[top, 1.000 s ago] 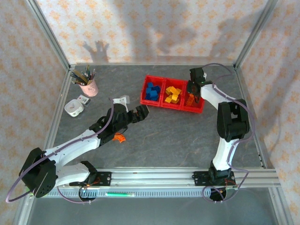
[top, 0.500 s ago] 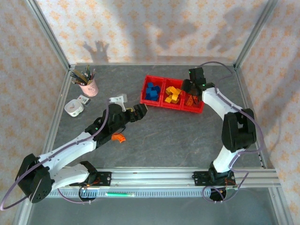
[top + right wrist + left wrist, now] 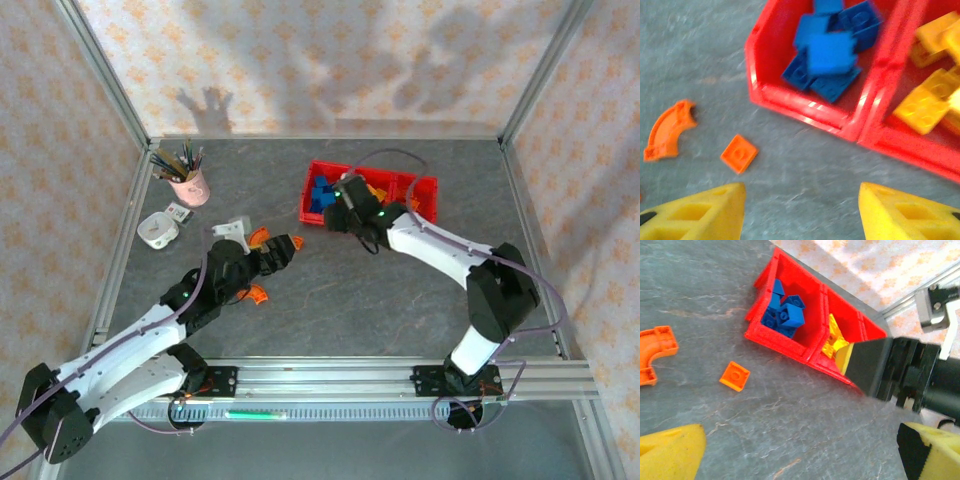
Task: Sort the legos into containers by color
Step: Pick up the lego from the center of the table.
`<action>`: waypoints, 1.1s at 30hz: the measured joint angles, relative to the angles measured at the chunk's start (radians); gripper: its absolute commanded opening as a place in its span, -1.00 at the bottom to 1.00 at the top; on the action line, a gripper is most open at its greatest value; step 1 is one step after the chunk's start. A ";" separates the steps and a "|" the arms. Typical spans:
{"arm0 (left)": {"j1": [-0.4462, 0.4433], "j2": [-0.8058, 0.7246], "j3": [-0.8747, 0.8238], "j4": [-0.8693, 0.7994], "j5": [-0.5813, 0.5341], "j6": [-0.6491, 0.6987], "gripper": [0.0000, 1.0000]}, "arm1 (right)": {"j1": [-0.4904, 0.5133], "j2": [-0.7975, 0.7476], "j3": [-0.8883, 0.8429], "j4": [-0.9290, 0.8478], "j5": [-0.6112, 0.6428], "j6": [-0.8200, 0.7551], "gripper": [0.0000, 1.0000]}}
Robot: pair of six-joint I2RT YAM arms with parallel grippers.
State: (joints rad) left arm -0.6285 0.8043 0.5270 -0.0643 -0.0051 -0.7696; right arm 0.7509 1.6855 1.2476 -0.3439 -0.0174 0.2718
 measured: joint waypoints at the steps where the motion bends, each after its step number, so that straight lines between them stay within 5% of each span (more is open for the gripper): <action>1: 0.000 -0.022 -0.009 -0.016 -0.010 -0.007 0.98 | 0.028 0.022 0.005 0.000 0.002 -0.002 0.28; 9: 0.000 -0.184 -0.058 -0.158 -0.080 -0.047 0.99 | 0.157 0.230 0.119 -0.013 0.011 -0.023 0.40; 25: 0.000 -0.270 -0.092 -0.239 -0.119 -0.095 0.98 | 0.140 0.493 0.369 -0.073 0.065 -0.149 0.49; 33: 0.000 -0.254 -0.092 -0.239 -0.120 -0.096 0.99 | 0.130 0.545 0.415 -0.080 0.029 -0.203 0.32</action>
State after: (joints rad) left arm -0.6285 0.5503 0.4347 -0.3031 -0.1253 -0.8658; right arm 0.8806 2.2303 1.6623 -0.4236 0.0116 0.0692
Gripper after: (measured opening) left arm 0.992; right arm 0.678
